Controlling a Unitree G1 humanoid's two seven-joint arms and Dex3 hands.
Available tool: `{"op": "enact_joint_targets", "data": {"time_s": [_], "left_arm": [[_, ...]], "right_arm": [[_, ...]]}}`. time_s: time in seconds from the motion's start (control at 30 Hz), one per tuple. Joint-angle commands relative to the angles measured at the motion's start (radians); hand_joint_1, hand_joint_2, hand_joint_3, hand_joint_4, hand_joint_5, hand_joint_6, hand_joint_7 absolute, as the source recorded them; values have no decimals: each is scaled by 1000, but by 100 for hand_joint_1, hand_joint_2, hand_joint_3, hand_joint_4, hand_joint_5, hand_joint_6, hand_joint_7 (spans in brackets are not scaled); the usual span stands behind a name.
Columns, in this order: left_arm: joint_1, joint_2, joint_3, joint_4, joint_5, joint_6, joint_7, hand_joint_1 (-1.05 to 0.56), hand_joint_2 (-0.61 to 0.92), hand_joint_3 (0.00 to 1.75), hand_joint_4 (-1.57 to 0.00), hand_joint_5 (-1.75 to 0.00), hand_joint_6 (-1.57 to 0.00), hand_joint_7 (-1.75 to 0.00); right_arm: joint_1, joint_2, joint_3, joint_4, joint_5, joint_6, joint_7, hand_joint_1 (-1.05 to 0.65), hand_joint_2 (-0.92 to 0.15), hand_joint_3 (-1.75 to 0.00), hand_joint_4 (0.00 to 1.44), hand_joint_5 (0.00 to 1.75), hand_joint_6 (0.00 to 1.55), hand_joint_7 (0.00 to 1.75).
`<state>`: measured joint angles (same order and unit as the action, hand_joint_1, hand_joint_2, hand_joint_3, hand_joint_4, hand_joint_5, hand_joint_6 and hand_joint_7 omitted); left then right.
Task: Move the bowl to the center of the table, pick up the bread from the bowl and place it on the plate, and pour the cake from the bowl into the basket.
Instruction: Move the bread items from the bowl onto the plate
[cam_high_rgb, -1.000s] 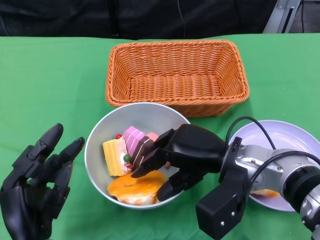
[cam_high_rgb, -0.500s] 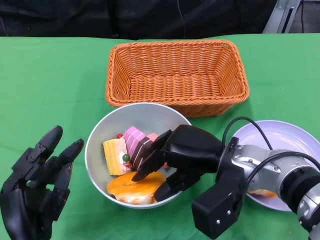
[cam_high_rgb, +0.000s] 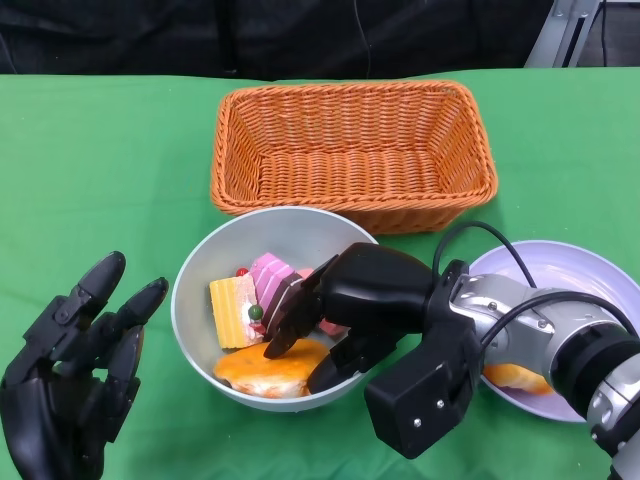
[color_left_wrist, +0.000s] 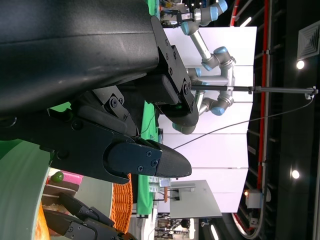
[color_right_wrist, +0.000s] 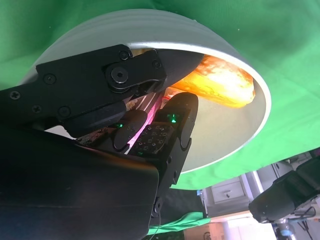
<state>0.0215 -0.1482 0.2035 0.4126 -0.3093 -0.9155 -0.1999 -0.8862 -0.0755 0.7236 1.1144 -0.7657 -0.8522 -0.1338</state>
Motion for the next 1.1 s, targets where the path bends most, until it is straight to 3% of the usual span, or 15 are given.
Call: {"op": "enact_joint_targets", "data": {"time_s": [0.03,0.37,0.8,1.1], "left_arm": [[10,12,3,-8,-6,-1,-6,-60,92,20,-95,0,-84,0],[4,10,5,0,-3,-7,1,-58,92,22,-95,0,-84,0],[7,-6,11,-3,11,-11,18,-50,92,29,-96,0,-85,0],[5,-11,19,1,24,-14,25,-50,92,30,-96,0,-85,0]], "right_arm": [[15,-2,23,10,-23,15,42,-76,-84,0,75,1,87,0],[7,3,29,21,-18,-11,57,-72,-82,0,76,1,90,1],[-15,32,13,47,37,13,210,-67,-85,0,72,0,83,0],[-18,53,43,42,-3,69,172,-68,-84,0,78,2,84,1]]}}
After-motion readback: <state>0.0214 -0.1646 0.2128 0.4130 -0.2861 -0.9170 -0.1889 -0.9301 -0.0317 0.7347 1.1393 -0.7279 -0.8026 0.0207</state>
